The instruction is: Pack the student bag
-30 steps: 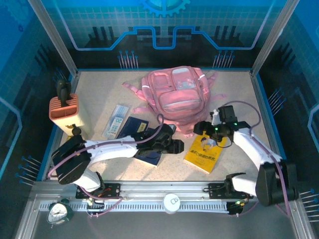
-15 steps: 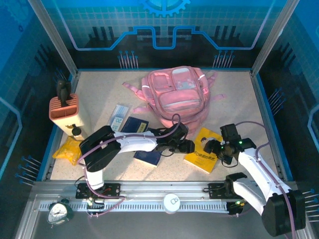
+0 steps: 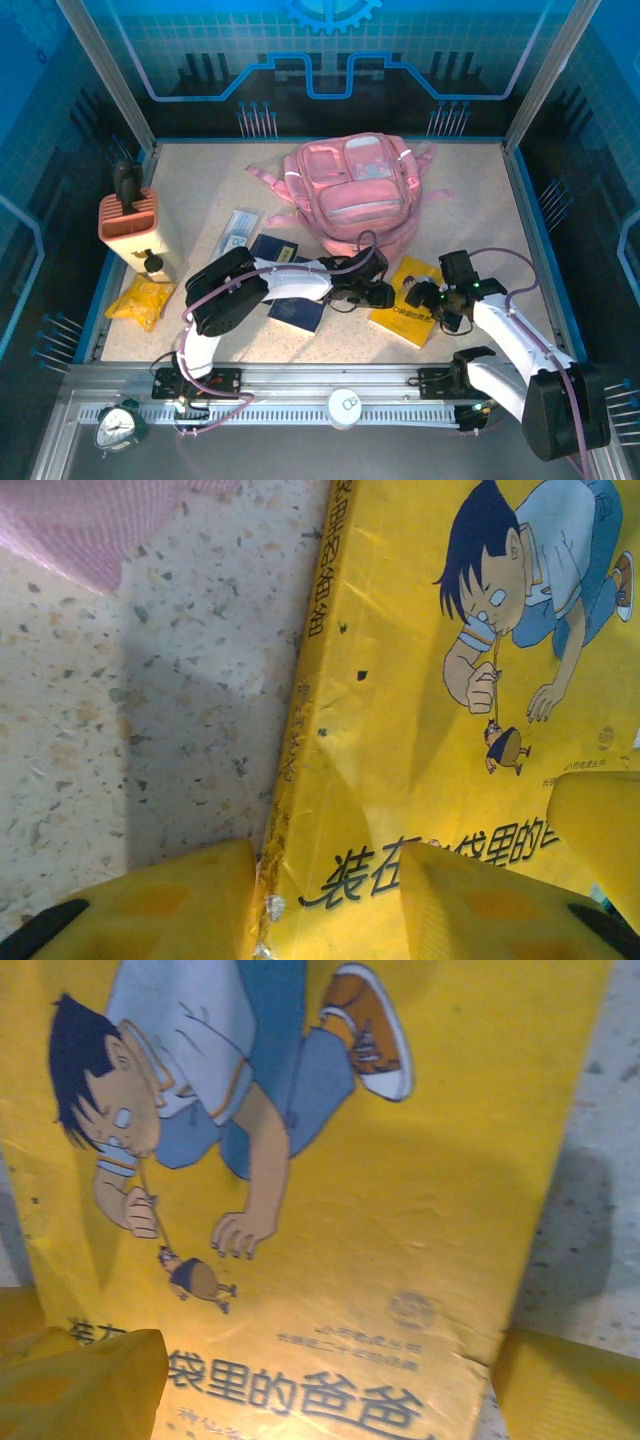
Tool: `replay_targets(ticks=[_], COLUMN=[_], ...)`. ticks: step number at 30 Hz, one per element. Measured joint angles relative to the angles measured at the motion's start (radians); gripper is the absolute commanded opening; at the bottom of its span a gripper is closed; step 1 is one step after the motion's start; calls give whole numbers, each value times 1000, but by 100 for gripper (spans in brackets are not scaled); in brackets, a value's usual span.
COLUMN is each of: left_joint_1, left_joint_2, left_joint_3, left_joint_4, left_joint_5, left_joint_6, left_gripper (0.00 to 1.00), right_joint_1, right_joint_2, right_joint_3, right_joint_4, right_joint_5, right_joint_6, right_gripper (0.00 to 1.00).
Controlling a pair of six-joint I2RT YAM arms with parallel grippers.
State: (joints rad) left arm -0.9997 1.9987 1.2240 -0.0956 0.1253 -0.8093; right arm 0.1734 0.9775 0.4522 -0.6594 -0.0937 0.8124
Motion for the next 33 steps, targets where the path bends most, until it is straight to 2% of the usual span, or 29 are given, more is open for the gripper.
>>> replay_targets(ticks=[7, 14, 21, 28, 32, 33], left_joint_1=[1, 2, 2, 2, 2, 2], left_joint_2=[0, -4, -5, -5, -6, -6], left_joint_3=[-10, -24, -28, -28, -28, -28], left_joint_4=[0, 13, 18, 18, 18, 18], left_joint_5=[-1, -8, -12, -16, -16, -16], left_joint_6=[-2, -4, -4, -3, -1, -1], left_gripper=[34, 31, 30, 30, 29, 29], right_joint_1=[-50, -70, -90, -90, -96, -98], right_joint_2=[-9, -89, -112, -122, -153, -157], right_joint_3=[-8, -8, -2, 54, 63, 66], right_joint_4=[13, -18, -47, -96, -119, -127], right_joint_5=[-61, -98, -142, -180, -183, -182], right_joint_6=[-17, -55, -83, -106, -108, -109], right_gripper=[81, 76, 64, 62, 57, 53])
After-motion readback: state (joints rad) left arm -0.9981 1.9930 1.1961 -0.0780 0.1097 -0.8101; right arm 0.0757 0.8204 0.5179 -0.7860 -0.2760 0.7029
